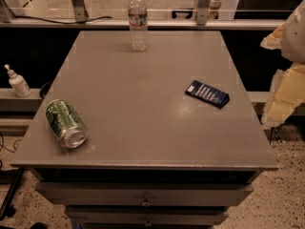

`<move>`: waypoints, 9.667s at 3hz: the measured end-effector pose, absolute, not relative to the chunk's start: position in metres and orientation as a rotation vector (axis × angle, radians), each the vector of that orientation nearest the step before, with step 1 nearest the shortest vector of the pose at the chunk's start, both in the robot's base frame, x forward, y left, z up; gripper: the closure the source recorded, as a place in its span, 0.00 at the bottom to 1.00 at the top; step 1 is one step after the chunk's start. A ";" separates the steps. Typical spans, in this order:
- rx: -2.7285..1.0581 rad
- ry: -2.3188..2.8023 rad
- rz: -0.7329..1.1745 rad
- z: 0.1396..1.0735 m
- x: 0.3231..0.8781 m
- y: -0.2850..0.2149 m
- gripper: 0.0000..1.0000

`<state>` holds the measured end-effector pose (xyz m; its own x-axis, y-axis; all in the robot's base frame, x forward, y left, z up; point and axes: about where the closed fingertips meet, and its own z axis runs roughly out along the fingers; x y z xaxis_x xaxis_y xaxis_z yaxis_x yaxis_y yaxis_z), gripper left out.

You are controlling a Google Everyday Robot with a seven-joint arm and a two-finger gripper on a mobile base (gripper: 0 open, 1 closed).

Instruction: Move water bottle near green can

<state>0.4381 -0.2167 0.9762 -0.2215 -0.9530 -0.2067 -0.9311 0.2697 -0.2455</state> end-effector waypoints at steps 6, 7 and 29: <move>-1.339 1.859 0.229 0.953 0.665 -0.082 0.00; -1.339 1.859 0.229 0.953 0.665 -0.082 0.00; -1.259 1.306 1.041 0.880 0.487 0.106 1.00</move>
Offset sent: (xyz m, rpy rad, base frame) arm 0.0358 0.0102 -0.0148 0.1423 -0.0450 0.0398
